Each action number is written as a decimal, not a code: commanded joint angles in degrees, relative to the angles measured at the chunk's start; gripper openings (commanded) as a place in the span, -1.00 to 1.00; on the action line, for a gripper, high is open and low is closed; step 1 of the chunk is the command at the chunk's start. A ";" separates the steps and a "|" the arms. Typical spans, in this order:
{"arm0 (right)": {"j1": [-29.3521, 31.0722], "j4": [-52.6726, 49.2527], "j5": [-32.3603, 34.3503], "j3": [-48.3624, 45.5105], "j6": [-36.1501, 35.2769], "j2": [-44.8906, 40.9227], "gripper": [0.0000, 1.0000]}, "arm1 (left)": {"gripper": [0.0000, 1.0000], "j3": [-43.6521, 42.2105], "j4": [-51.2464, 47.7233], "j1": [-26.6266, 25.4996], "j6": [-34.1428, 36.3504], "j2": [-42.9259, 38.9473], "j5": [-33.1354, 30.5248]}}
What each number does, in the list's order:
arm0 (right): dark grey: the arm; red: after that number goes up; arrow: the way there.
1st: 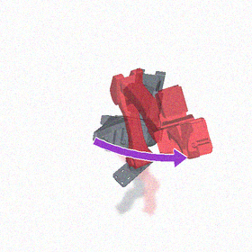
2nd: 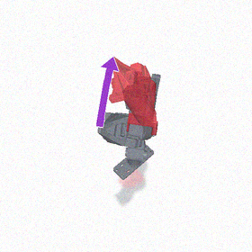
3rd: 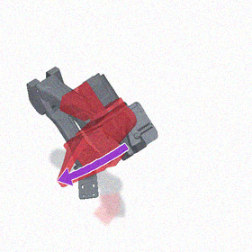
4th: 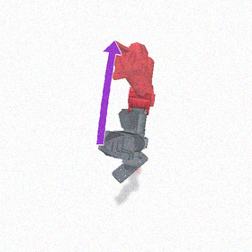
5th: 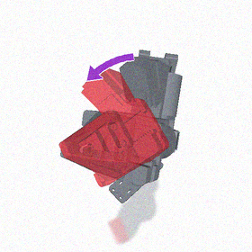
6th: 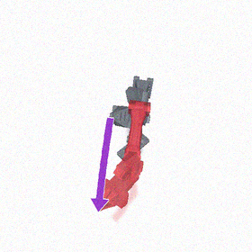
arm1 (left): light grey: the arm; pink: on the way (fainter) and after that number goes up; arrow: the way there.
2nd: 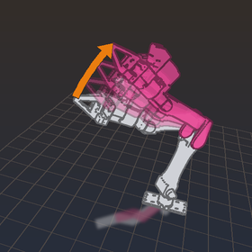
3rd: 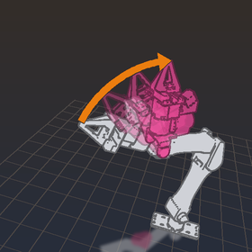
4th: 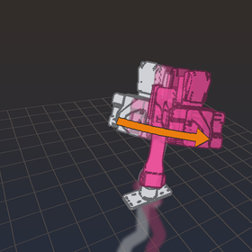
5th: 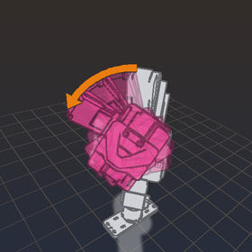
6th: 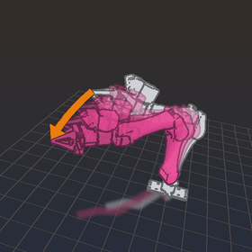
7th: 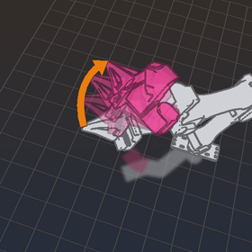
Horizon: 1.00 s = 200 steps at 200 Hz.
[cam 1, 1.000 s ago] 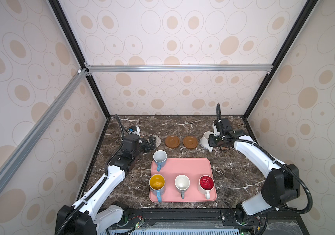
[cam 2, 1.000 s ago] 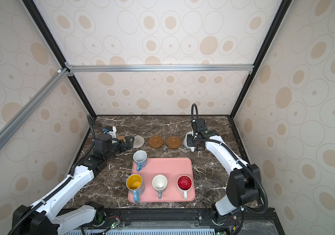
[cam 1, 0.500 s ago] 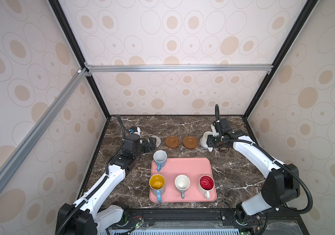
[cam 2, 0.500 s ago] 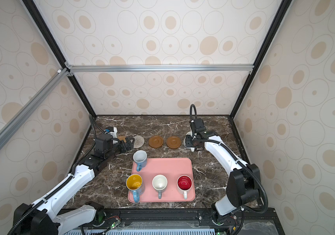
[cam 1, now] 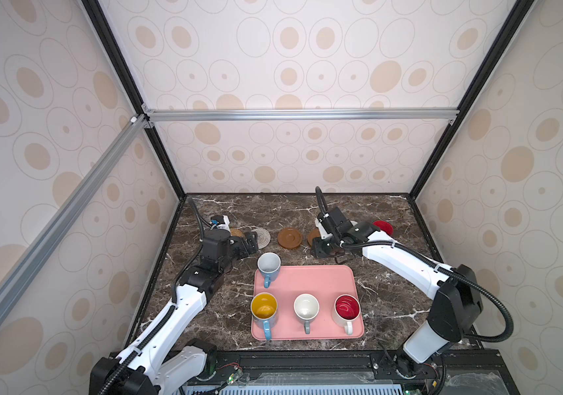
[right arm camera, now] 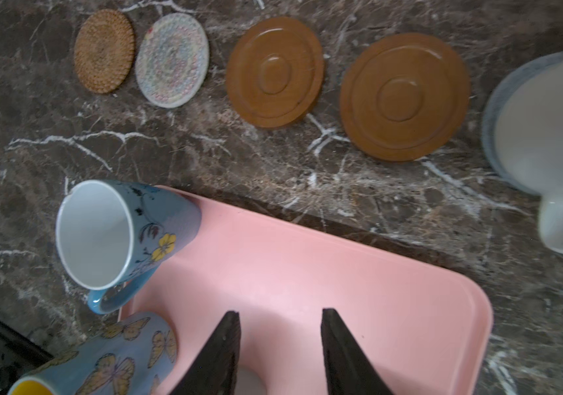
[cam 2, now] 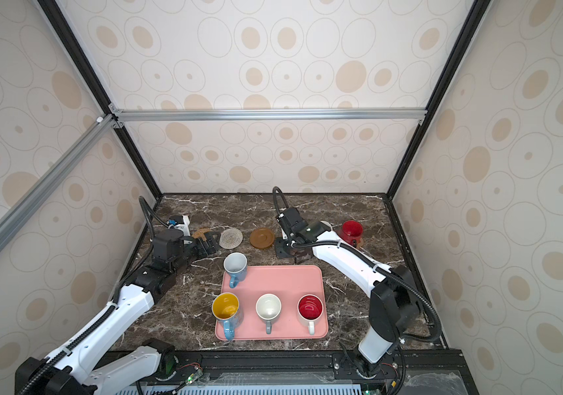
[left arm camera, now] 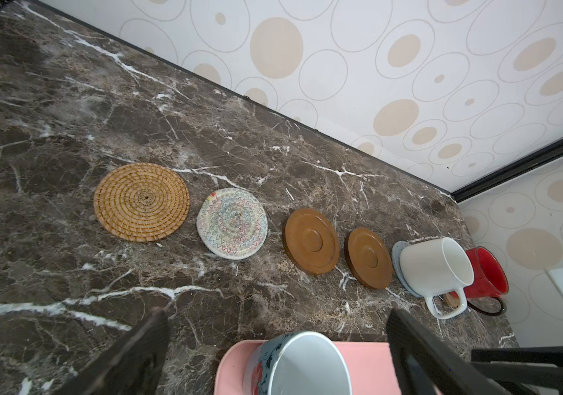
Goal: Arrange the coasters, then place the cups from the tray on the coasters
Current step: 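Move the right gripper over the blue floral mug on the pink tray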
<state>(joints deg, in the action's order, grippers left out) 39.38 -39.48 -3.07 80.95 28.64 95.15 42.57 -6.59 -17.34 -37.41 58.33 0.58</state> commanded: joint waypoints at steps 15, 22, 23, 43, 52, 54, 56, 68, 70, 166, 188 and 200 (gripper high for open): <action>5.26 -2.24 -1.80 4.24 3.37 3.74 -0.10 | 1.00 -1.48 -0.89 2.59 -1.73 -2.18 -0.58; 6.20 -2.58 -1.97 4.92 3.55 4.34 -0.09 | 1.00 -1.92 -0.92 2.96 -1.79 -2.63 -0.58; 6.31 -2.64 -2.00 5.05 3.54 4.47 -0.09 | 1.00 -1.99 -0.90 2.99 -1.79 -2.70 -0.58; 7.96 -3.84 -2.53 6.83 3.95 5.99 -0.06 | 1.00 -3.04 -1.05 3.91 -1.60 -3.96 -0.07; 8.51 -3.88 -2.90 7.25 4.05 6.56 -0.04 | 1.00 -3.59 -1.19 4.24 -1.57 -4.50 -0.05; 8.65 -3.85 -2.97 7.28 4.12 6.72 -0.04 | 1.00 -3.71 -1.29 4.31 -1.52 -4.59 -0.05; 8.80 -3.85 -3.03 7.36 4.22 6.82 -0.03 | 1.00 -3.78 -1.25 4.40 -1.52 -4.68 -0.05; 9.59 -3.71 -3.47 7.88 4.34 7.67 -0.01 | 1.00 -4.50 -1.45 4.79 -1.59 -5.31 0.04; 9.71 -3.72 -3.51 7.97 4.34 7.85 0.00 | 1.00 -4.64 -1.46 4.93 -1.65 -5.37 -0.01; 15.68 -5.60 -6.15 15.17 4.42 16.72 0.29 | 1.00 -6.26 -1.74 6.53 -1.71 -7.70 0.89; 16.59 -7.23 -6.12 17.81 3.52 19.00 0.38 | 1.00 -6.07 -1.85 6.62 -1.61 -7.76 1.01; 16.90 -8.03 -5.75 19.14 3.17 20.02 0.40 | 1.00 -5.98 -1.99 6.62 -1.56 -7.86 1.09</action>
<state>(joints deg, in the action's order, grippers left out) 55.40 -44.40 -9.04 97.01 32.38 113.08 36.23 -8.29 -11.18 -38.59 51.20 1.41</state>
